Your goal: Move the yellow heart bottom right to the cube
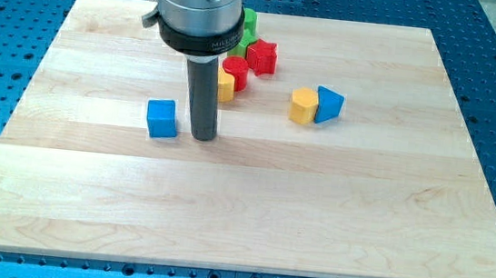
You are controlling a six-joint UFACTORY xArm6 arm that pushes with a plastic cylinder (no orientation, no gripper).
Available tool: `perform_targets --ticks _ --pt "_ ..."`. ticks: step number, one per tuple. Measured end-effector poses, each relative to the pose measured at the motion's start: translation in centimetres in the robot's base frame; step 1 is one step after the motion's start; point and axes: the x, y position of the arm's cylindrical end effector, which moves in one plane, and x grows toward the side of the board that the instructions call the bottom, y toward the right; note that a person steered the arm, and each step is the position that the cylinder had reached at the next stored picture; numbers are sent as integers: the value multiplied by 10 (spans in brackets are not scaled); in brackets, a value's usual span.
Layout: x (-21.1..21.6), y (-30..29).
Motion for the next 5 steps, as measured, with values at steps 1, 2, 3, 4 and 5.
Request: perform_targets --ticks 1,2,3,4,5 --pt "-9 -22" --pt "-42 -53" --pt "-70 -54" --pt "-109 -45" --pt "-126 -17"
